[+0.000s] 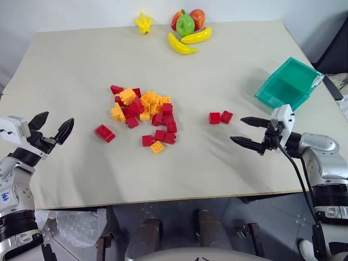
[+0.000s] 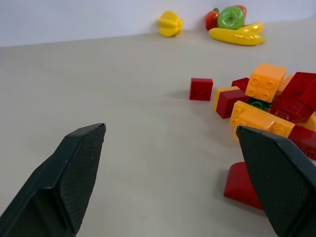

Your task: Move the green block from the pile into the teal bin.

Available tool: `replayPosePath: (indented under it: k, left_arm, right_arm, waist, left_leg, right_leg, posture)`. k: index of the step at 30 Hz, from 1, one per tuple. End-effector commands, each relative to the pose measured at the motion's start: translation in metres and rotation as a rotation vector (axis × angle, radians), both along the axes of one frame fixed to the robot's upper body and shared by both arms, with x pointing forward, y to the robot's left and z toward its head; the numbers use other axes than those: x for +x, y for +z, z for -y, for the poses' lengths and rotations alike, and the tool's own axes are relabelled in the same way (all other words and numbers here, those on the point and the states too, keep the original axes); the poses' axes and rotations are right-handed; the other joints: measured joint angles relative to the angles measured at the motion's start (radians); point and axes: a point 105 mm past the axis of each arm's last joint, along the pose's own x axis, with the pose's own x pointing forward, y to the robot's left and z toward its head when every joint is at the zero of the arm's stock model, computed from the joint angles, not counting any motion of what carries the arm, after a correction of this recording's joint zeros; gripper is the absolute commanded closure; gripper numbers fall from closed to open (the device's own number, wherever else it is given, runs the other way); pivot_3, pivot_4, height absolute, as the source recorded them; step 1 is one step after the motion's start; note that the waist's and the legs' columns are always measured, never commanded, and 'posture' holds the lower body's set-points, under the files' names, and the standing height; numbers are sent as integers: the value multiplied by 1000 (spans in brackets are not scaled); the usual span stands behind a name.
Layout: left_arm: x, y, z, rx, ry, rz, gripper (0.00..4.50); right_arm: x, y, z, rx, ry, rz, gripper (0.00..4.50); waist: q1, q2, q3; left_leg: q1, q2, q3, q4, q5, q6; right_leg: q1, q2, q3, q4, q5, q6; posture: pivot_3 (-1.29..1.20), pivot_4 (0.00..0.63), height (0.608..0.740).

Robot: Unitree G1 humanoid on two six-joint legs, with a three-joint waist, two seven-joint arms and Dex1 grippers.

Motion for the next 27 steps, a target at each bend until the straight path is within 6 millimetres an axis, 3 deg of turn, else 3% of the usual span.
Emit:
replayPosePath:
  k: [1, 5, 9, 13, 16, 21, 24, 27]
  left_arm:
    - [0, 6, -8, 75, 26, 7, 0]
    - [1, 14, -7, -8, 32, 34, 0]
    - [2, 13, -10, 37, 76, -3, 0]
    - [-1, 16, 12, 120, -84, 6, 0]
    - [0, 19, 31, 130, -203, 15, 605]
    - [5, 12, 79, 217, -474, -31, 2234]
    - [10, 11, 91, 230, -545, -39, 3069]
    - [30, 12, 125, 242, -667, -42, 4003]
  right_arm:
    - [0, 16, 2, 12, -7, 63, 38]
    - [1, 22, -3, 34, 2, 79, 38]
    - [1, 26, -10, 43, 18, 93, 38]
    - [2, 31, -18, 54, 36, 112, 38]
    - [1, 37, -27, 61, 72, 132, 0]
    - [-5, 46, -46, 54, 152, 160, 0]
    - [-7, 49, -52, 56, 175, 171, 0]
    - [-6, 55, -63, 74, 191, 202, 0]
  waist:
    - [-1, 0, 0]
    - [1, 0, 0]
    - [0, 0, 0]
    - [0, 0, 0]
    - [0, 0, 0]
    - [1, 0, 0]
    - [1, 0, 0]
    - [2, 0, 0]
  left_leg:
    - [0, 0, 0, 0, 0, 0]
    - [0, 0, 1, 0, 0, 0]
    - [0, 0, 1, 1, 0, 0]
    - [0, 0, 1, 1, 0, 0]
    - [0, 0, 1, 1, 0, 0]
    - [0, 0, 1, 1, -1, 0]
    - [-1, 0, 0, 2, -1, 0]
    - [-1, 0, 1, 3, -1, 0]
  right_leg:
    - [0, 0, 0, 0, 0, 0]
    - [0, 0, 1, 0, 0, 0]
    - [-1, 0, 1, 1, 0, 0]
    - [-1, 0, 1, 1, 0, 0]
    - [-1, 0, 1, 1, 0, 0]
    - [0, 0, 1, 1, 0, 0]
    - [-1, 0, 0, 1, 0, 0]
    - [-1, 0, 0, 1, 0, 1]
  posture:
    - [0, 150, 740]
    - [0, 150, 740]
    - [0, 150, 740]
    - [0, 150, 740]
    - [0, 150, 740]
    - [0, 150, 740]
    - [0, 150, 740]
    - [0, 150, 740]
